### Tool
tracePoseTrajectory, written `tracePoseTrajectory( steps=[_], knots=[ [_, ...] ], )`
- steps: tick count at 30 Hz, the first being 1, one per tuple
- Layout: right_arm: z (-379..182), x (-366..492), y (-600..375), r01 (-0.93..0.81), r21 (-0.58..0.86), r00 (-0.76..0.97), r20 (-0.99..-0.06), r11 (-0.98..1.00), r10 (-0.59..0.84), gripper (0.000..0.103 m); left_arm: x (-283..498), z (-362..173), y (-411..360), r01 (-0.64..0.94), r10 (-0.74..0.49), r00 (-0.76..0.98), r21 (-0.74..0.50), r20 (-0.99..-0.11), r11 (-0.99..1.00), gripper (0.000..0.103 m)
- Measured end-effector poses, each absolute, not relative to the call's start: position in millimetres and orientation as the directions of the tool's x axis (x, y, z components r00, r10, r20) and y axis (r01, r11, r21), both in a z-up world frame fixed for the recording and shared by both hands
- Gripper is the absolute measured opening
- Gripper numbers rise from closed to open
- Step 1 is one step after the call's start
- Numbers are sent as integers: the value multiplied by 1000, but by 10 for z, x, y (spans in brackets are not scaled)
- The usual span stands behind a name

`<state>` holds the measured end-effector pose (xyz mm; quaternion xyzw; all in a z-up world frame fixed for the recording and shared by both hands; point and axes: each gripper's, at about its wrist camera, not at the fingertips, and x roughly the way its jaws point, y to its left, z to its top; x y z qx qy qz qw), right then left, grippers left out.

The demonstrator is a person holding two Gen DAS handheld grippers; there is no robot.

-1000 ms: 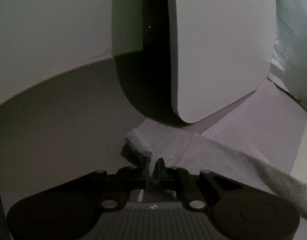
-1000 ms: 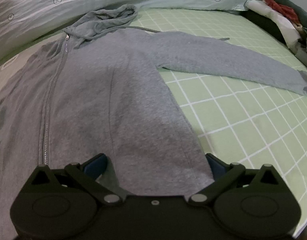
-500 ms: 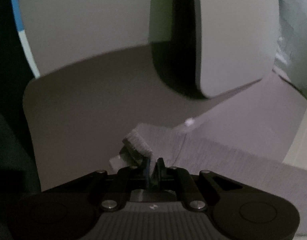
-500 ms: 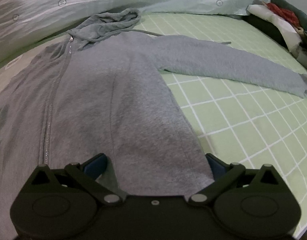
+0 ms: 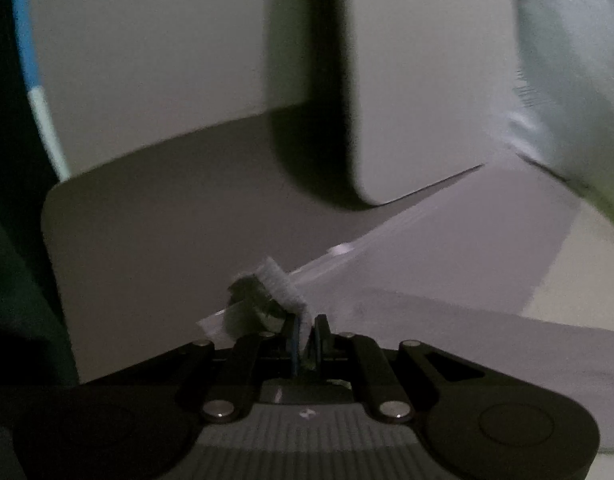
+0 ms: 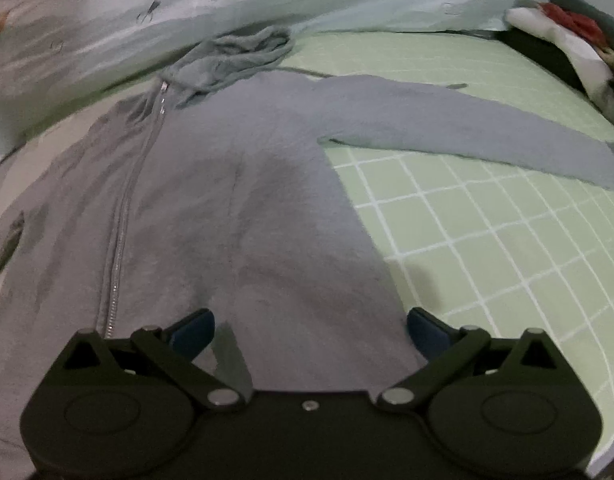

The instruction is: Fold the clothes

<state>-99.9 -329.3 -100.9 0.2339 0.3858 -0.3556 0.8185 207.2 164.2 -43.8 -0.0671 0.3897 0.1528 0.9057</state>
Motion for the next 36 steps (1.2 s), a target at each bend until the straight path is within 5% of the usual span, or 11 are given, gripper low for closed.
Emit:
tracePoseTrajectory(
  steps=[9,16,19,23,24,36],
  knots=[
    [-894,-1485,-3490,785,103,446,-779,610,-442,103,1711,-40,172,43,-37,753,-7,-657,999,9],
    [-799,-1930,-3768,811,80,429,-756,580,-495,103,993,127,-1357,449,-405,646,-107,-647,887,6],
    [-745,-2072,-3872,829,49,409,-733,557,-544,103,622,91,-1876,607,-504,567,-83,-652,790,21],
    [-746,-2110,-3947,820,13,411,-709,572,-573,103,323,-49,-2111,690,-487,530,20,-695,723,74],
    [-764,-2089,-3959,814,8,415,-708,581,-571,103,295,-87,-2091,687,-470,539,42,-699,725,80],
    [-659,-1306,-3778,692,17,539,-677,721,-502,103,727,-318,-1172,371,-173,600,80,-781,925,92]
  ],
)
